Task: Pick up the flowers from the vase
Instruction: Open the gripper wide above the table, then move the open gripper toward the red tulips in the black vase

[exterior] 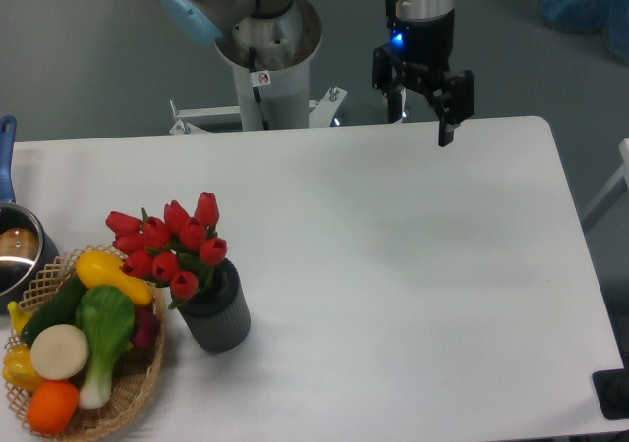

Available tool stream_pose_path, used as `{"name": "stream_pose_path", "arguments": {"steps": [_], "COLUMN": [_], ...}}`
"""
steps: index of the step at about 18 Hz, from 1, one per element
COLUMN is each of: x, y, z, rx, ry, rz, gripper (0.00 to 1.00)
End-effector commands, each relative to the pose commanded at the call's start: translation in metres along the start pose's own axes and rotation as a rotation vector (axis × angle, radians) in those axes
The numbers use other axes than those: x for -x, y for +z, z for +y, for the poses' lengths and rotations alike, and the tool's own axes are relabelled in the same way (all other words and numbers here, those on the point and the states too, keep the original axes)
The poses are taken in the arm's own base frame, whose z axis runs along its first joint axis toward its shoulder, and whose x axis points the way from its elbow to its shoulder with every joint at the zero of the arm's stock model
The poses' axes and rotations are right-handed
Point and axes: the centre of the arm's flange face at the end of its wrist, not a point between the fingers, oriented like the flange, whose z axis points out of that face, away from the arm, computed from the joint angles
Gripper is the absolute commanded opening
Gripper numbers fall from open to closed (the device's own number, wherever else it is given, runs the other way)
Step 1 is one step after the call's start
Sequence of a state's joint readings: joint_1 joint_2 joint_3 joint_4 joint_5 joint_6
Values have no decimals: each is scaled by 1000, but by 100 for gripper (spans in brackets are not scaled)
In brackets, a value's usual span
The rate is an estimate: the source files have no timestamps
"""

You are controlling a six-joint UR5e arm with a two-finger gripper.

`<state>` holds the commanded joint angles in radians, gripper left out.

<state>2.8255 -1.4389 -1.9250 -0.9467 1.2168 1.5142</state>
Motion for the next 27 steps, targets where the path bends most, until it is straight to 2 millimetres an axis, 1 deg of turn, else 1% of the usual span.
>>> {"name": "stream_pose_path", "arguments": {"steps": [2,4,8,11,12,14,17,18,20,24,26,27], "x": [-3,-1,8,10,10,9,6,3,-3,-4,-5,-8], "y": [6,6,4,13,14,22,25,27,42,62,68,74], "z": [0,1,-8,-14,-17,-16,-17,-24,-49,-63,-64,-68], "rx": [-63,-108,-289,-389,-409,-405,-403,-414,-438,-560,-571,-572], "ry": [-45,-96,-144,-169,-168,-169,-166,-156,-116,-109,-107,-103], "rz": [-1,2,1,37,44,57,62,74,120,171,184,200], "gripper": [100,100,100,100,100,100,100,100,100,100,100,100]}}
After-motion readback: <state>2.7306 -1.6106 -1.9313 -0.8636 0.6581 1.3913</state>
